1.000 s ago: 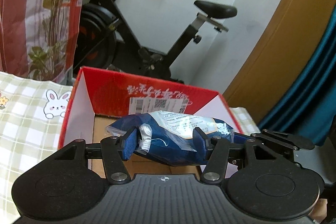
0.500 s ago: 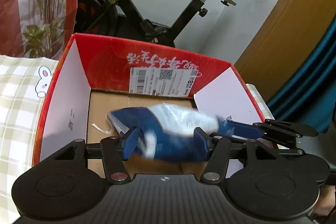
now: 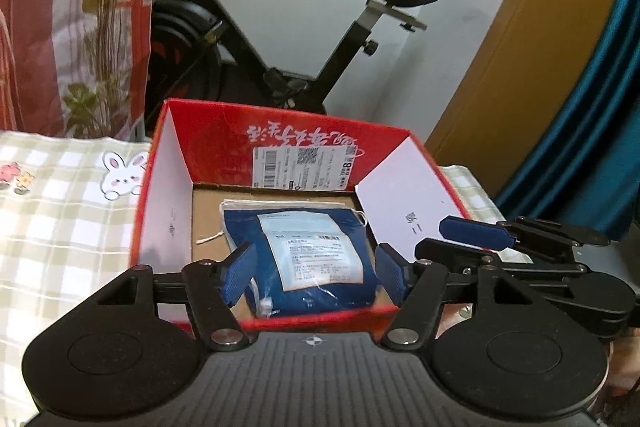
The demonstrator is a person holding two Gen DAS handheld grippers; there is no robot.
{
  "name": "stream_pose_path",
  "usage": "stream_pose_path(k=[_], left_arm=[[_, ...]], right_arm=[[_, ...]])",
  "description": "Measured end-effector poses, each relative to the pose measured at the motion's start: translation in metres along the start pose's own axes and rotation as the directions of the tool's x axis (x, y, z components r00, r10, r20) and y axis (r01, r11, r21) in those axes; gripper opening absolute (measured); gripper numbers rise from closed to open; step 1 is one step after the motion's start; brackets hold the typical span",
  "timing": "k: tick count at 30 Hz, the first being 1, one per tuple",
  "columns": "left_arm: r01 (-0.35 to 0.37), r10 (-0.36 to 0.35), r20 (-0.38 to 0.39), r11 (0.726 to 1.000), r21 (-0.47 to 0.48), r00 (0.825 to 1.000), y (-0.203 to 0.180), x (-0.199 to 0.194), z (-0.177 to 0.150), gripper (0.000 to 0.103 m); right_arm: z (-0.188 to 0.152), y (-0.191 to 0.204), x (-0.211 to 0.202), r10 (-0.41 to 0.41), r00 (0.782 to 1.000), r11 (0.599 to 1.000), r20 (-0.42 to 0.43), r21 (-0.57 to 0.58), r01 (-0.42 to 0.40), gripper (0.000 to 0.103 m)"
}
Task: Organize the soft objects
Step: 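Lower the blue bag into the red box and open both grippers, then move both grippers to the pink knit cloth and close on it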
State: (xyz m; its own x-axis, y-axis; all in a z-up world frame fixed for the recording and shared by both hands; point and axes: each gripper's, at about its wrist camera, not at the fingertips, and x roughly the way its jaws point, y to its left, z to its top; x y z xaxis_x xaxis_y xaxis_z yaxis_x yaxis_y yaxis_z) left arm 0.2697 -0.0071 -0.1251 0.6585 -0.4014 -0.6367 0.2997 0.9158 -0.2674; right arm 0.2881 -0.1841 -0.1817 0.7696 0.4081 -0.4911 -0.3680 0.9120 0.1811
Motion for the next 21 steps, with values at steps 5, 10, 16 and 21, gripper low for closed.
stream_pose_path(k=[5,10,16,21], left_arm=[[0.006,-0.007,0.008,1.0,0.016,1.0,-0.004,-0.028,-0.018,0.067],[-0.003,0.003,-0.008,0.998,0.056,1.0,-0.007,-0.042,-0.047,0.067],[-0.008,0.009,-0.092,1.0,0.014,0.996,0.006,-0.031,-0.083,0.067],[0.025,-0.026,-0.153,1.0,-0.008,0.988,0.011,-0.014,-0.103,0.067]], right_arm=[[-0.013,0.014,-0.03,-0.047,0.999,0.999,0.01,-0.001,0.047,0.038],[-0.045,0.019,-0.057,-0.079,0.997,0.997,0.002,0.01,0.079,0.039],[-0.093,0.018,-0.077,-0.118,0.991,0.989,-0.055,0.078,0.122,0.041],[-0.126,0.026,-0.094,-0.137,0.988,0.986,-0.075,0.082,0.143,0.051]])
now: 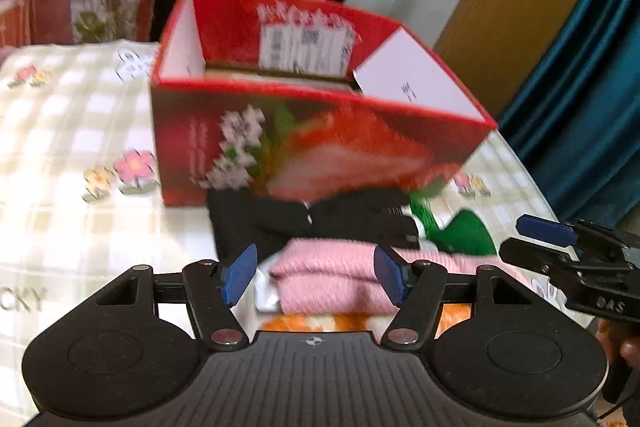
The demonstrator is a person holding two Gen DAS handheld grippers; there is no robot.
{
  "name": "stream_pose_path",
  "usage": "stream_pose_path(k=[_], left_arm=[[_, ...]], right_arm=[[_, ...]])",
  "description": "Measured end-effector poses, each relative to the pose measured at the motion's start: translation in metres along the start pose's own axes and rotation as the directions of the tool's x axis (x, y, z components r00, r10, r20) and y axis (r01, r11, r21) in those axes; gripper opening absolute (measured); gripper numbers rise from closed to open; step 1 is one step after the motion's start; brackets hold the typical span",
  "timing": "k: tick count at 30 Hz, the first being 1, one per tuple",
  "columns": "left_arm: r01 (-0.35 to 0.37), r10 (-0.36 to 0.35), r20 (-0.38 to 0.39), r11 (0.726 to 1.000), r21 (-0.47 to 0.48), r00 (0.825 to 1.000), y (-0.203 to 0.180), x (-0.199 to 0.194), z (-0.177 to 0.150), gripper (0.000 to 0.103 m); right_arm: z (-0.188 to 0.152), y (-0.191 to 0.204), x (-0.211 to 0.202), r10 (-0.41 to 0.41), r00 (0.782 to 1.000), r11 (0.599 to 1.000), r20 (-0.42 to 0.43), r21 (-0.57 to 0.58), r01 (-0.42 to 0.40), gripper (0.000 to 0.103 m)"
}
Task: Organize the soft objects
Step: 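Move both grippers to the pink knit cloth and close on it, then lift the pink knit cloth with both grippers and carry it over the box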
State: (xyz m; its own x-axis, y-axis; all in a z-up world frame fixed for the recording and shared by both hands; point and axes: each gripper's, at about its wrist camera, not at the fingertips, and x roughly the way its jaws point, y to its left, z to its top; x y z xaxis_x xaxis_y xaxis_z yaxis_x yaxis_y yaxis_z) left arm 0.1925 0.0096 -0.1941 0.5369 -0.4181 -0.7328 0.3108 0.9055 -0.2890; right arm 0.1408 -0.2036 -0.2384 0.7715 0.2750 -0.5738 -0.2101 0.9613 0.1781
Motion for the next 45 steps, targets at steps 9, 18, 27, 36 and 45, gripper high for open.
stream_pose_path(k=[9,18,27,36,45], left_arm=[[0.028,-0.029,-0.043,0.999,-0.032,0.999,0.002,0.019,-0.016,0.067],[0.039,-0.044,-0.064,0.996,-0.075,0.997,0.002,0.033,-0.017,0.067],[0.021,-0.023,-0.029,0.998,-0.057,0.999,0.0,0.026,-0.017,0.028],[0.018,-0.016,0.095,1.0,-0.022,0.995,-0.015,-0.012,-0.009,0.02],[-0.032,0.044,0.216,0.998,-0.06,0.975,-0.013,-0.067,-0.021,0.02]], right_arm=[[-0.033,0.004,-0.015,-0.067,0.997,0.998,-0.046,-0.022,0.067,0.065],[-0.047,-0.018,-0.009,-0.045,0.994,0.993,-0.096,0.108,0.055,0.066],[-0.046,-0.021,-0.01,-0.024,0.996,0.99,-0.09,0.136,0.036,0.045],[-0.029,-0.01,-0.025,-0.029,0.999,0.997,-0.014,0.07,0.03,0.024],[-0.009,0.009,-0.022,0.064,0.997,0.998,0.037,0.007,-0.064,0.02]])
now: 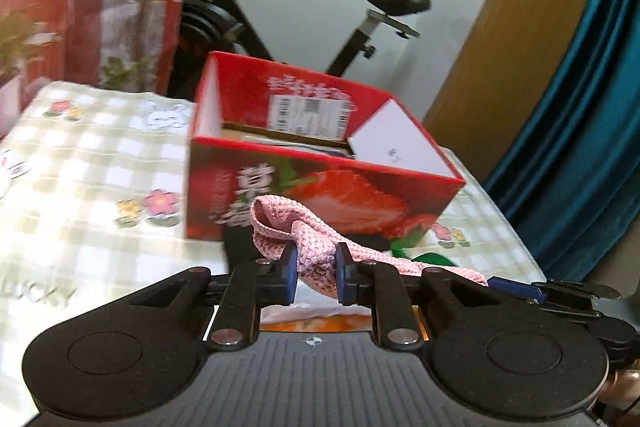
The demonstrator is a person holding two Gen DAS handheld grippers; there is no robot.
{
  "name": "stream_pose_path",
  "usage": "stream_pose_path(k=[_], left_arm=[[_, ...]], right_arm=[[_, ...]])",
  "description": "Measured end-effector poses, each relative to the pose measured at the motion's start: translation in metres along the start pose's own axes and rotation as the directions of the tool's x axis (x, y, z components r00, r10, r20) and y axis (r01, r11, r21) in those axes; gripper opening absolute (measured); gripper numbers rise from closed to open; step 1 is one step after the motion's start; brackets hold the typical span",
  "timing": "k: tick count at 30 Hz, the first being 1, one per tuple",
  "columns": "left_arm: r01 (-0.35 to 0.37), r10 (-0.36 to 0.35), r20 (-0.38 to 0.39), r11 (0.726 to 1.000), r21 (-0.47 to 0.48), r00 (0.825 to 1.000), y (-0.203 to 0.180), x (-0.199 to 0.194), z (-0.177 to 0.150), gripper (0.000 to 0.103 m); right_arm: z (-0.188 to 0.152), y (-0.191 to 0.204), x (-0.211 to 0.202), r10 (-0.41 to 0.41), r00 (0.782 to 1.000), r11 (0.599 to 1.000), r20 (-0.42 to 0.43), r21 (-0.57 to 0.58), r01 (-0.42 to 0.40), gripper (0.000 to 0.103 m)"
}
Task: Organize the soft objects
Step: 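Lift the pink knit cloth with both grippers and carry it over the box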
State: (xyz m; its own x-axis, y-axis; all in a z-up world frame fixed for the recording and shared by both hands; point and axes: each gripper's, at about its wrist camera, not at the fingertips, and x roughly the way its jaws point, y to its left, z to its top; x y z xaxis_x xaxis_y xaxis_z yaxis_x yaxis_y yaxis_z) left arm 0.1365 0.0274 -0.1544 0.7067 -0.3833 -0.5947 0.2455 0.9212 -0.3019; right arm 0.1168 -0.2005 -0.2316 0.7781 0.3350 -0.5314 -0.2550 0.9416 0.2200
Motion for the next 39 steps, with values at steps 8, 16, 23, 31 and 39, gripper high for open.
stream_pose_path(k=[8,16,23,31,39], left_arm=[[-0.055,0.044,-0.097,0.992,-0.116,0.994,0.031,-0.01,-0.041,0.02],[-0.055,0.039,-0.098,0.985,-0.163,0.994,0.039,-0.011,-0.056,0.02],[-0.074,0.058,-0.098,0.983,-0.168,0.993,0.041,-0.008,-0.064,0.02],[-0.101,0.089,-0.099,0.986,-0.132,0.991,0.038,-0.006,-0.066,0.02],[-0.1,0.085,-0.105,0.984,-0.147,0.991,0.041,-0.004,-0.067,0.02]], right_arm=[[-0.017,0.021,0.018,0.054,0.996,0.998,-0.065,-0.012,-0.055,0.021],[-0.031,0.024,0.015,0.027,0.998,0.999,-0.051,-0.034,-0.029,0.031],[-0.038,0.022,0.012,-0.03,0.998,0.998,-0.051,-0.056,0.027,0.048],[-0.044,0.023,0.016,-0.09,0.994,0.991,-0.063,-0.109,0.083,0.051],[-0.044,0.015,0.017,-0.065,0.995,0.997,-0.077,-0.054,0.061,0.042]])
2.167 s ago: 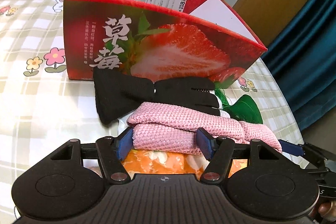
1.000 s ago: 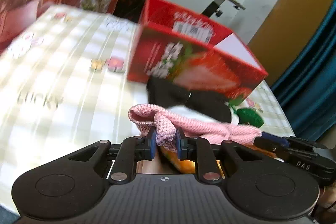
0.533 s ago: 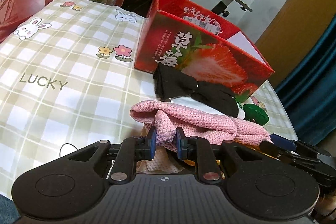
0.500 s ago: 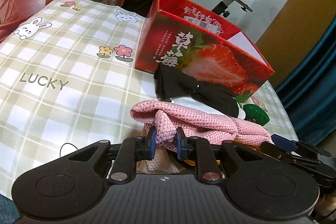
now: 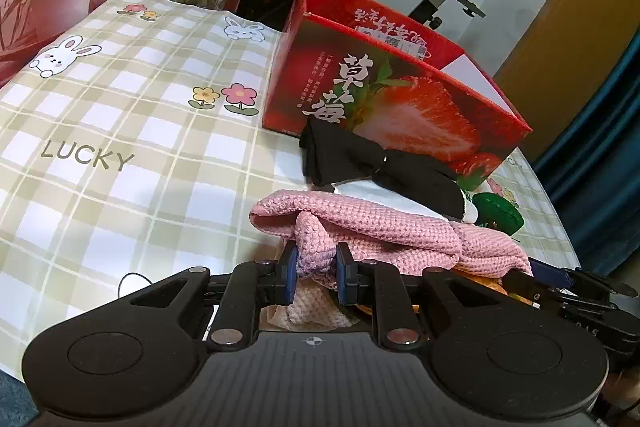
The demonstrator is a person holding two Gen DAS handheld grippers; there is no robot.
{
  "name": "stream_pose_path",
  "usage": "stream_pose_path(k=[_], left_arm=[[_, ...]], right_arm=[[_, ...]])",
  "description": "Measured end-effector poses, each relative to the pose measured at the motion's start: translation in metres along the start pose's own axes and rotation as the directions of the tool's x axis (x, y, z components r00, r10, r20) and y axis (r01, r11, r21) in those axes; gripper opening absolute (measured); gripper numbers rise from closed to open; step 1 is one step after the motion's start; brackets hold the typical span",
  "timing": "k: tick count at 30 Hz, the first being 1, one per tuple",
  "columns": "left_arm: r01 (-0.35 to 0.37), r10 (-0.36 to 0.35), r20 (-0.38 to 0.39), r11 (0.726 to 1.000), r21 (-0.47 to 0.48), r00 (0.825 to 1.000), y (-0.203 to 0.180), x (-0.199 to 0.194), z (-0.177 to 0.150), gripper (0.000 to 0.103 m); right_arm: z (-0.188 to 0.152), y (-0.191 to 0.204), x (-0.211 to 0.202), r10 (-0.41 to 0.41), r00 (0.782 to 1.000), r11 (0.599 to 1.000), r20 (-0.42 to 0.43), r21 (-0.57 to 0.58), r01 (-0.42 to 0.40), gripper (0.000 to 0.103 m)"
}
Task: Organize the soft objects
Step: 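Lift the pink knit cloth with both grippers and carry it over the box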
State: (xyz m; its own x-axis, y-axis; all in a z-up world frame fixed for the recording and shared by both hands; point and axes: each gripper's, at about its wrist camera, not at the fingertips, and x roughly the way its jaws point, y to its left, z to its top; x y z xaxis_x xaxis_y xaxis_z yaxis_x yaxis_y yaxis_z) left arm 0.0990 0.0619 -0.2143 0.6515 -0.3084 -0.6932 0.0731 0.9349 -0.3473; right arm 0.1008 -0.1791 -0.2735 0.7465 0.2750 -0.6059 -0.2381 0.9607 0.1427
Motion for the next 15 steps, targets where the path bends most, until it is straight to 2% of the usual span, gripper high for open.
stream_pose_path(k=[3,7,11,15], left_arm=[[0.0,0.0,-0.001,1.0,0.0,1.0,0.0,0.0,0.0,0.02],[0.001,-0.001,0.005,1.0,-0.001,1.0,0.0,0.0,0.0,0.02],[-0.018,0.015,0.047,0.998,0.063,0.999,-0.01,-0.006,-0.001,0.02],[0.001,-0.01,0.092,0.995,0.103,0.996,-0.017,-0.017,0.001,0.02]], right_arm=[[0.0,-0.003,-0.001,0.012,1.0,1.0,0.003,0.027,-0.012,0.037],[0.002,-0.001,-0.007,0.019,0.999,0.999,0.048,0.026,-0.02,0.019],[0.006,0.005,-0.014,0.044,0.995,0.999,0.092,-0.008,-0.043,0.014],[0.013,0.002,-0.021,0.062,0.991,0.998,0.122,0.012,-0.064,0.013]])
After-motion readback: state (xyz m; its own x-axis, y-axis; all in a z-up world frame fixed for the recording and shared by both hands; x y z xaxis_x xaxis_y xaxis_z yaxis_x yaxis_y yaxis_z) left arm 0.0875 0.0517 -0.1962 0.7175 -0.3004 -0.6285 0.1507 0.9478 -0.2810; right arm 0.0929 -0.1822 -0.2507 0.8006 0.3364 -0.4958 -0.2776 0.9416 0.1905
